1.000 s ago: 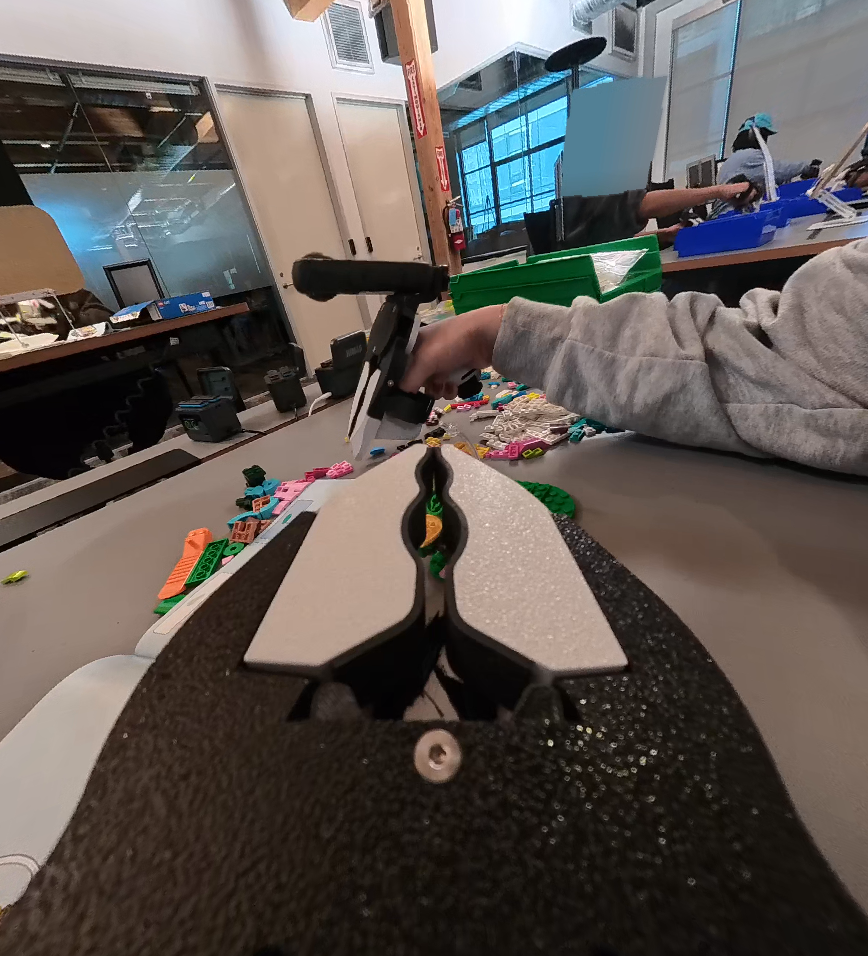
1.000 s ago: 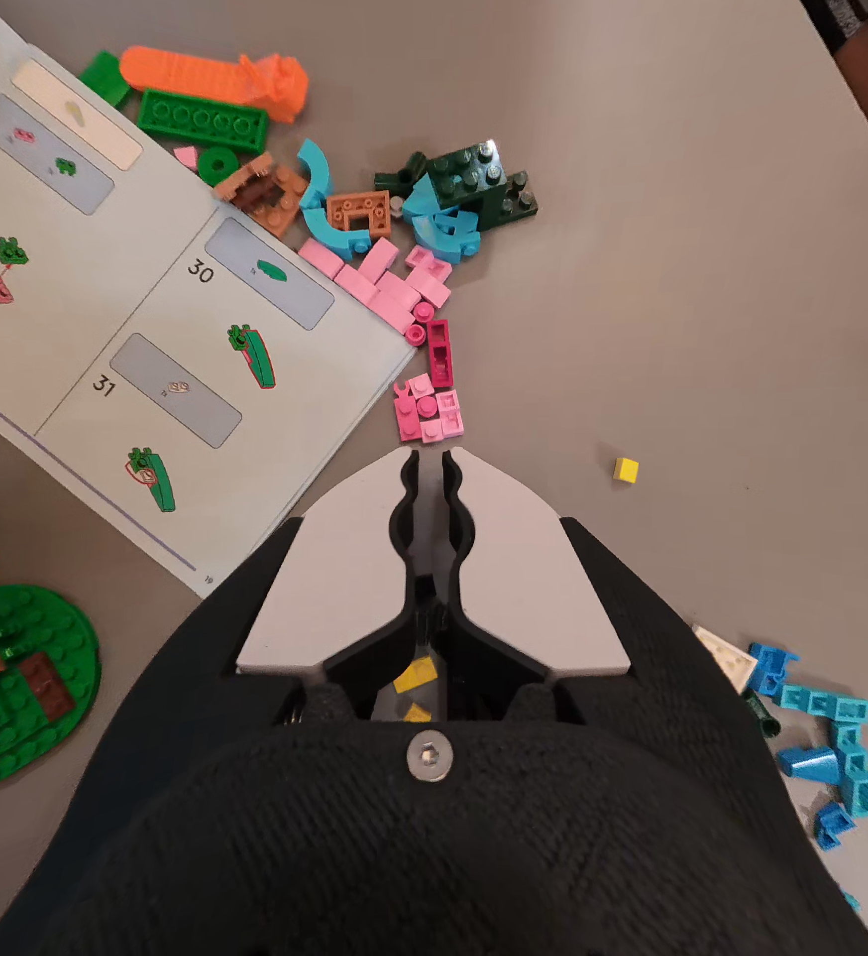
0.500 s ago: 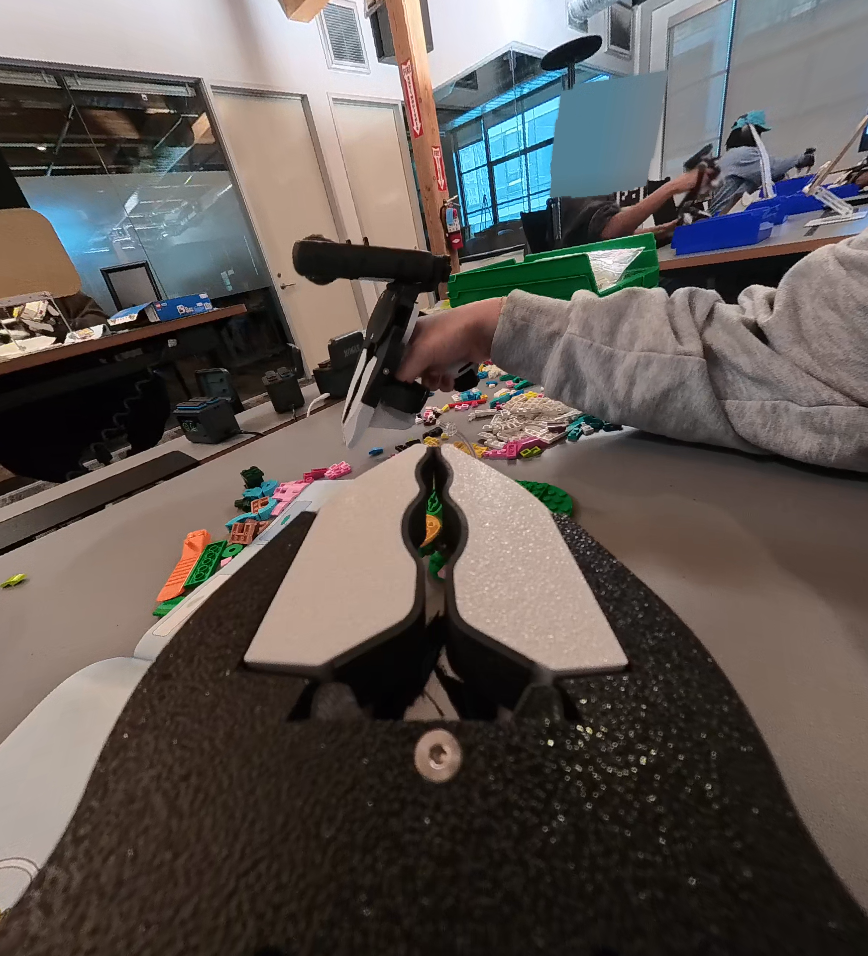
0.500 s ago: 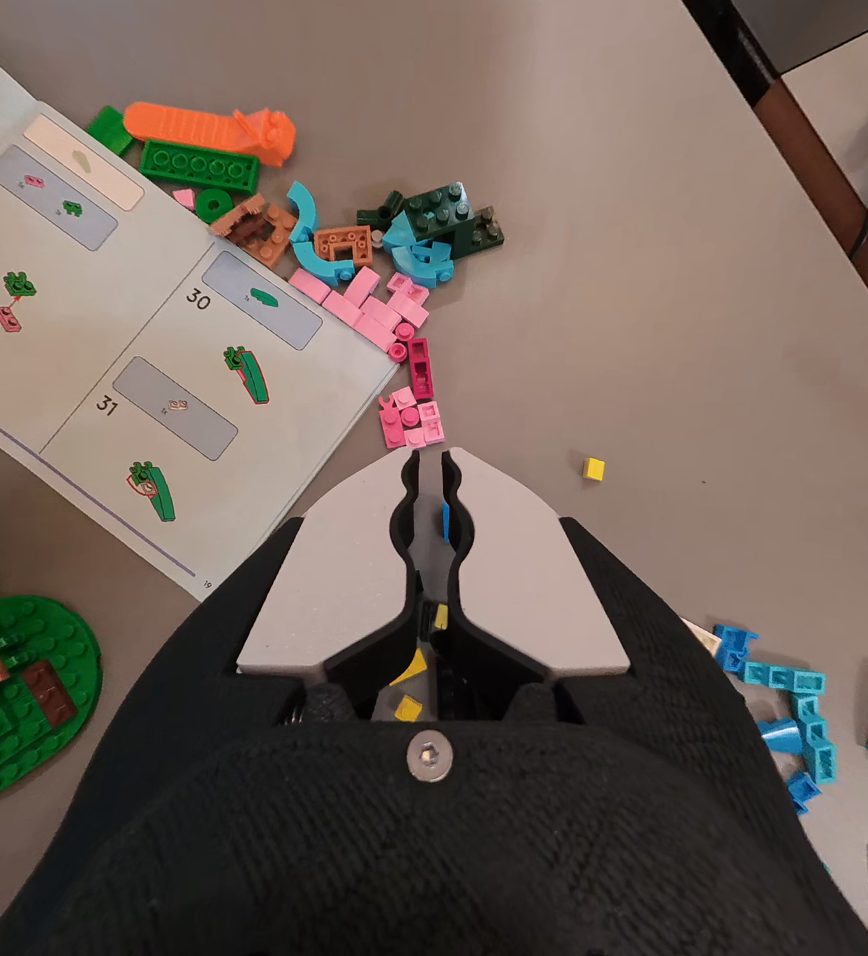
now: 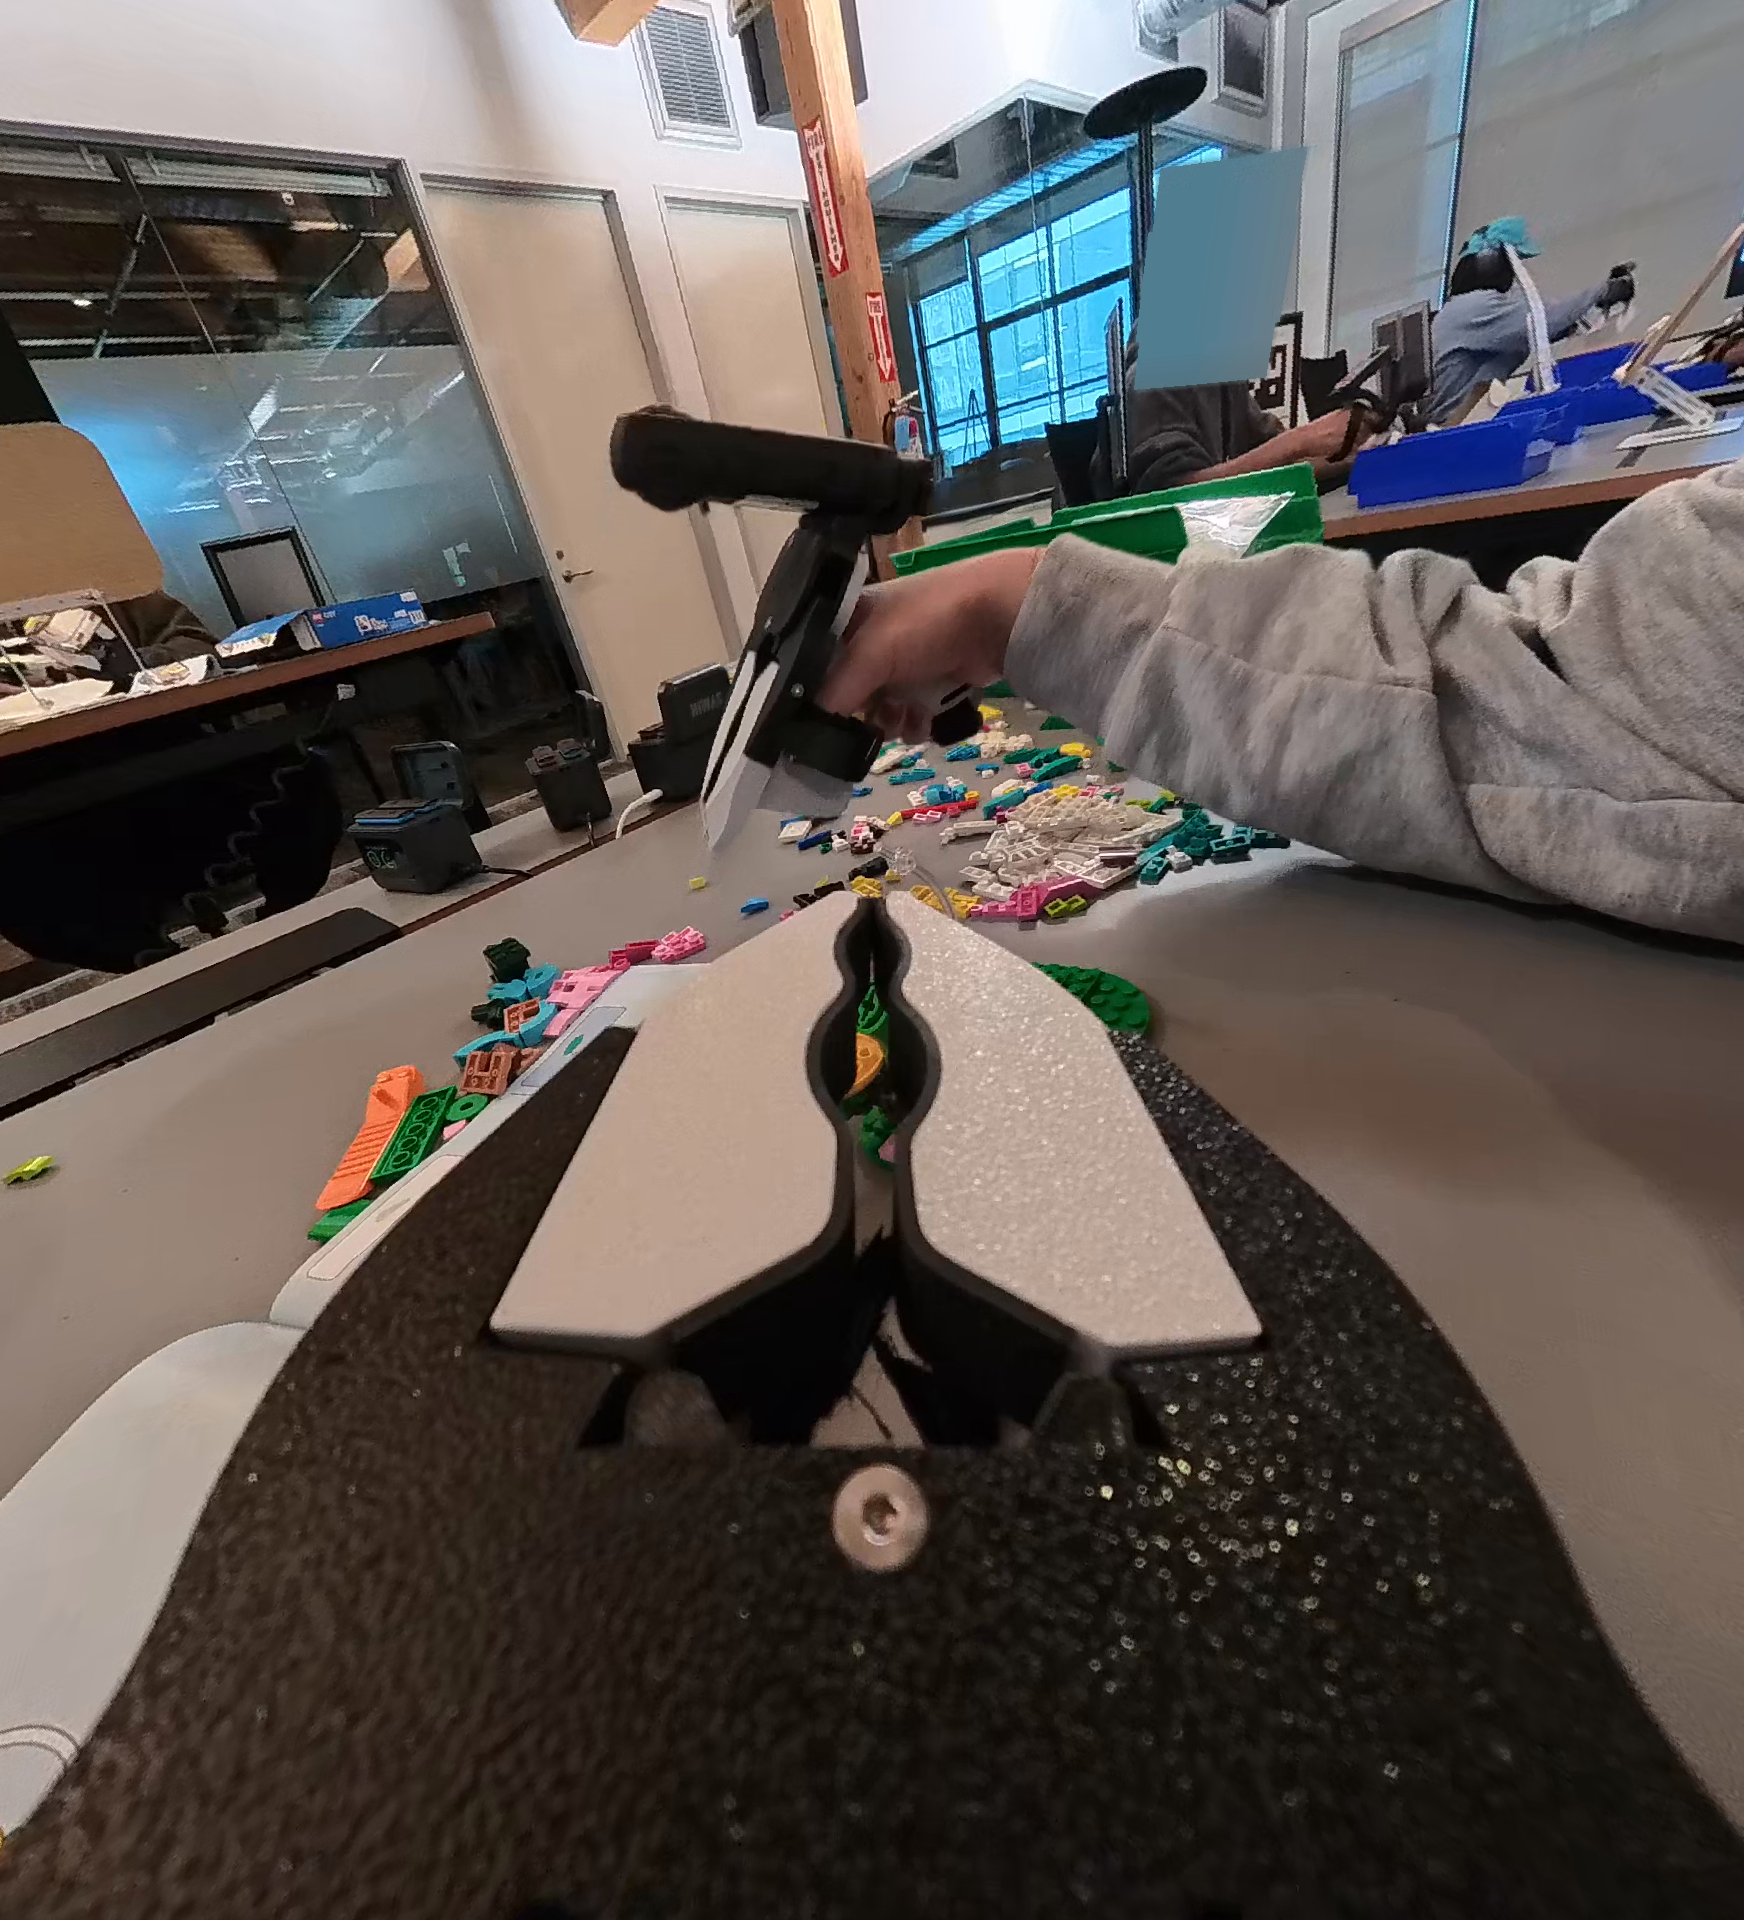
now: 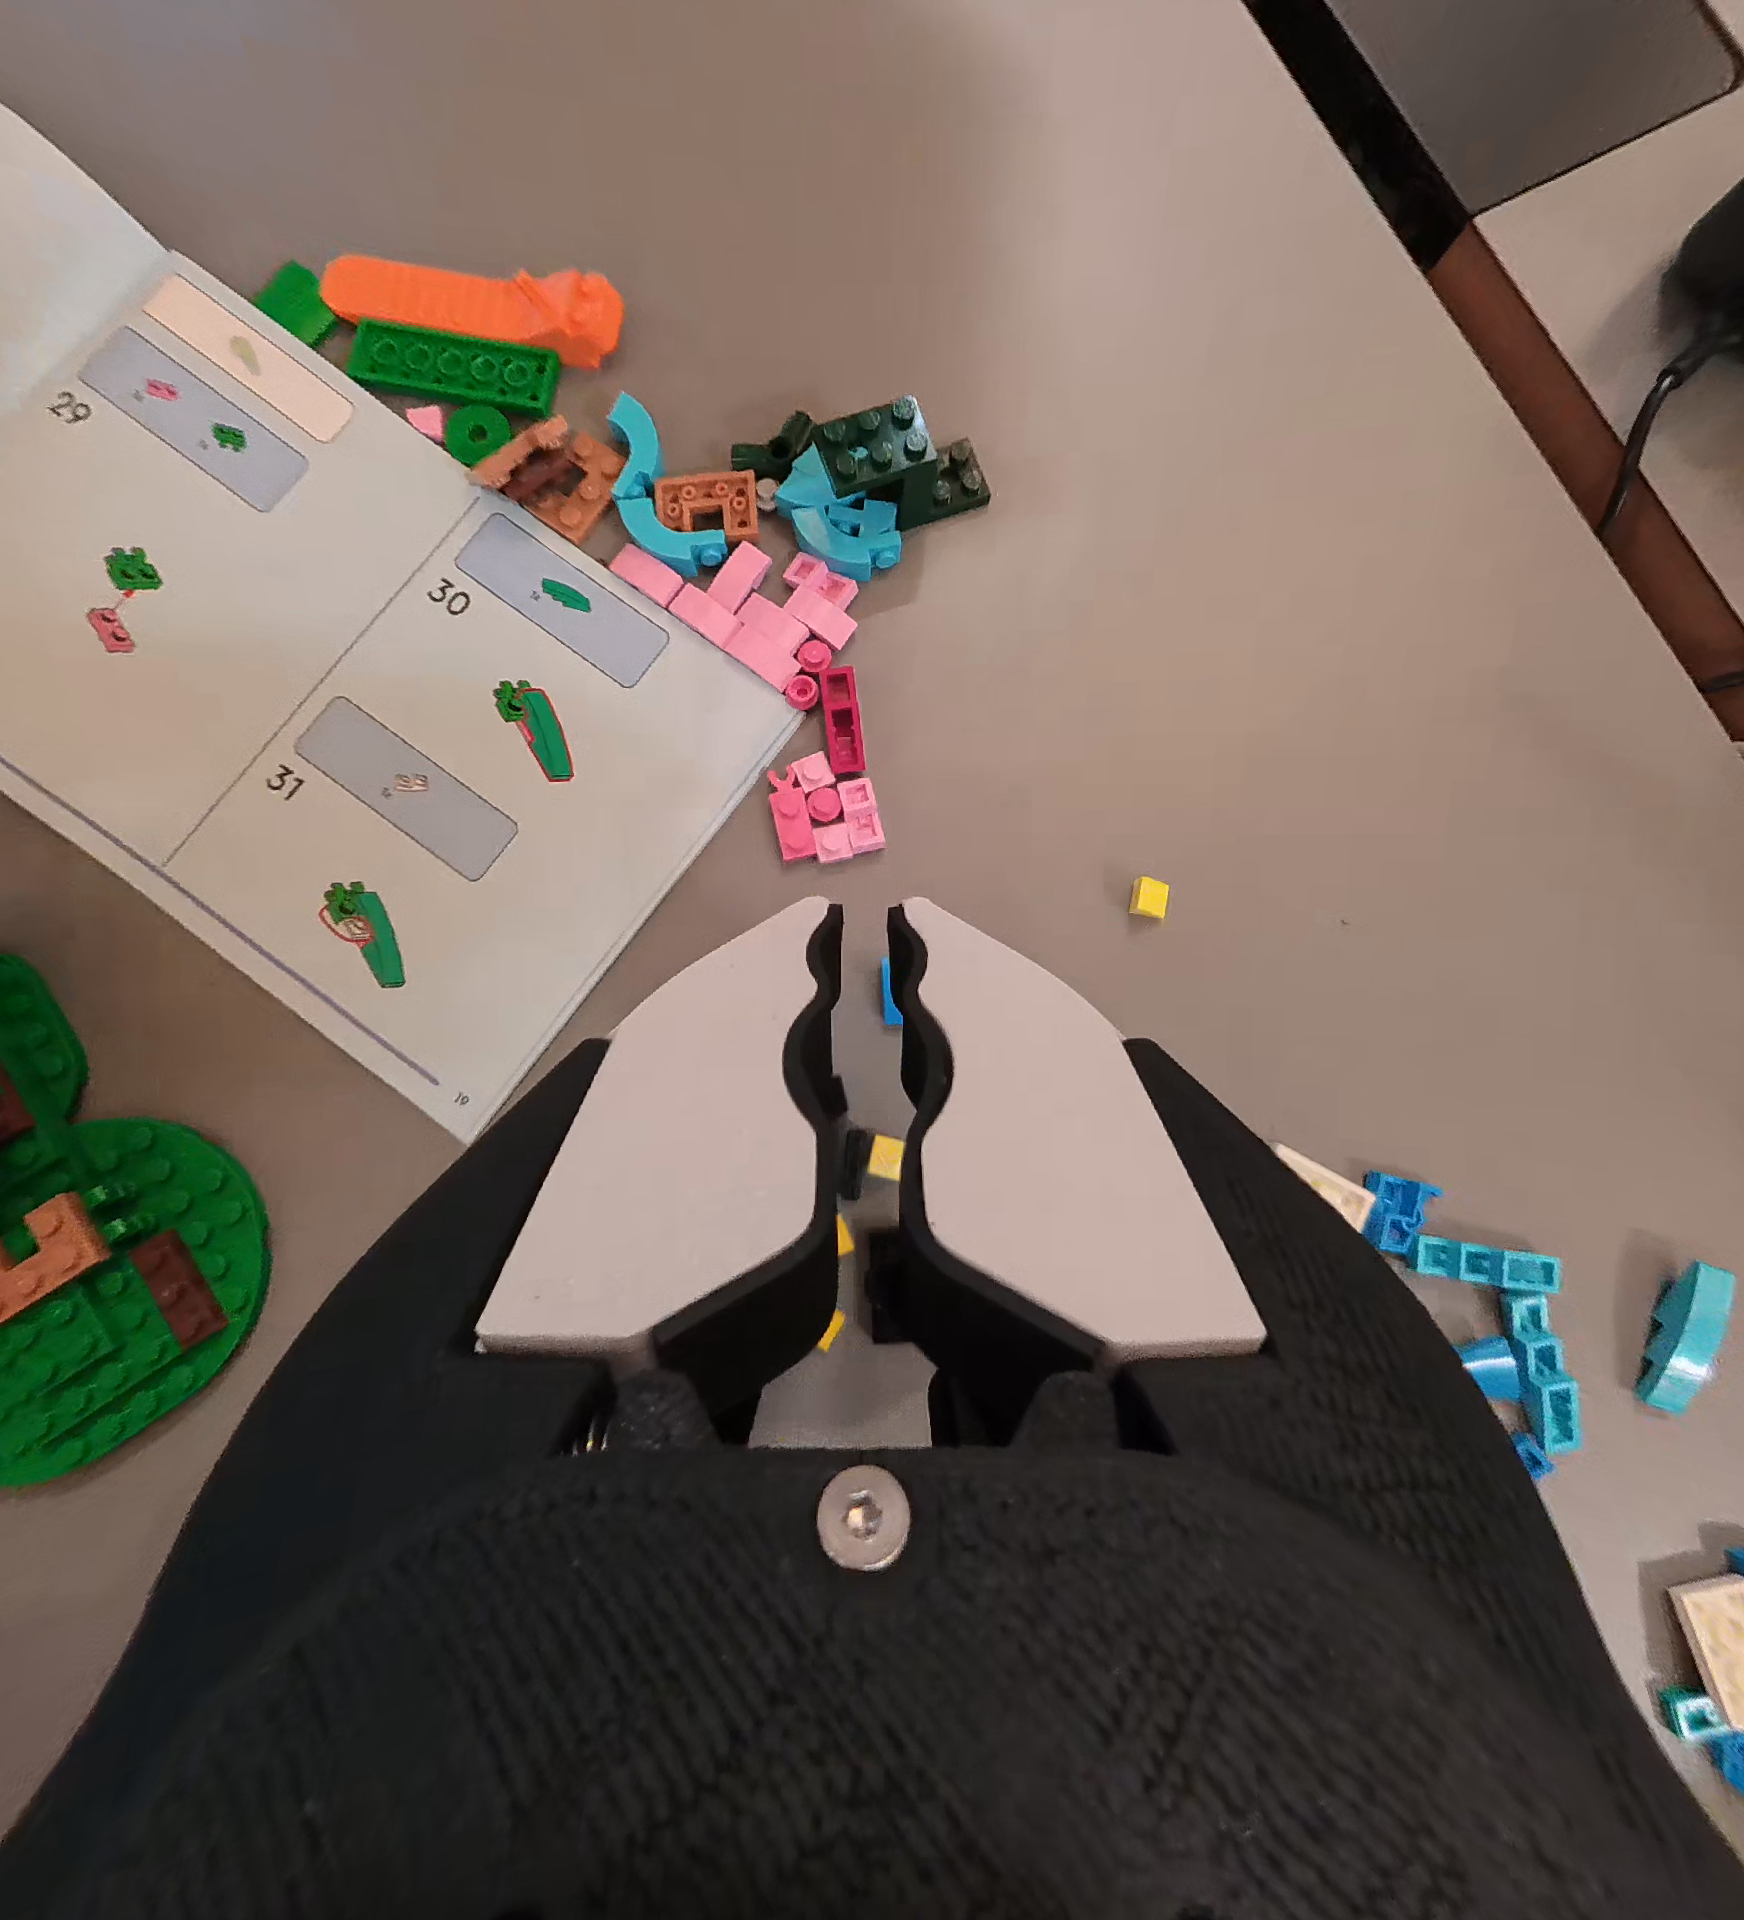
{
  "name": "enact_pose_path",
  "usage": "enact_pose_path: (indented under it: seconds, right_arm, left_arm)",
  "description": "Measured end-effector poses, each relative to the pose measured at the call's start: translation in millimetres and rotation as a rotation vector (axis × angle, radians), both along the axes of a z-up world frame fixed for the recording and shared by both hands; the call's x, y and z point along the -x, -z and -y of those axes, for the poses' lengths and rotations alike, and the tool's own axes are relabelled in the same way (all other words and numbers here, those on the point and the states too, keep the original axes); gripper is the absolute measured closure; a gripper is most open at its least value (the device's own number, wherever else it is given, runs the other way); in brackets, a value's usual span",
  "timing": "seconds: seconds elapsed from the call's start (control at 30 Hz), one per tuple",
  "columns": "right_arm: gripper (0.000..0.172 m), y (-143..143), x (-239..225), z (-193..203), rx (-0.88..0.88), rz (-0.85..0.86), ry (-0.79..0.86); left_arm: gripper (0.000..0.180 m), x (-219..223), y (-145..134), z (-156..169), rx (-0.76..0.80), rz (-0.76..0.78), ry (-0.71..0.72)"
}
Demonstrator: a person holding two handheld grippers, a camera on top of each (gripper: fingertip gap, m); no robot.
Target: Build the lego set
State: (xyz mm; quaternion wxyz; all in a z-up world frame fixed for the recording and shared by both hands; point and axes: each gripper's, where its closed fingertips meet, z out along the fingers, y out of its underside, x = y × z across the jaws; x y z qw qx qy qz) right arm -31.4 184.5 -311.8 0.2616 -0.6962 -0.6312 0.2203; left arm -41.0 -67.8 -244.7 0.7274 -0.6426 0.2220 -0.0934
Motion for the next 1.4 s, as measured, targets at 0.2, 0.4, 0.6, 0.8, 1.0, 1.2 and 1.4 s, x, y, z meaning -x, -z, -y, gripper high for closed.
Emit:
enact_pose_path:
  seconds: [0.2,0.4,0.6,0.8,1.0,1.2,1.4]
  right_arm:
    - [0.165,-4.8,-29.7,-7.5,-0.050,0.103,0.044]
    - [0.166,-22.8,-122.6,-28.3,-0.105,0.263,0.307]
    - [0.167,-31.8,-175.8,-30.7,-0.092,0.265,0.445]
    - [0.167,-16.1,-185.8,-31.6,-0.028,0.294,0.458]
    - [0.172,-20.2,-222.3,-47.6,-0.038,0.293,0.634]
    - [0.172,-10.1,-239.0,-42.1,0.043,0.316,0.674]
    - [0.172,-2.0,-223.6,-44.4,0.133,0.213,0.658]
  left_arm:
    - [0.180,0.2,-0.1,-0.2,-0.001,0.002,-0.001]
    - [0.180,0.8,-0.3,-0.6,0.001,0.008,-0.002]
    - [0.180,2.2,-1.0,-0.9,0.001,0.018,-0.006]
    - [0.180,1.5,-0.7,-0.3,-0.002,0.011,-0.009]
    - [0.180,0.9,-0.4,-0.1,-0.001,0.009,-0.006]
    - [0.180,0.1,-0.4,0.6,-0.002,0.005,-0.003]
    - [0.180,0.0,-0.6,0.8,-0.003,0.006,-0.002]
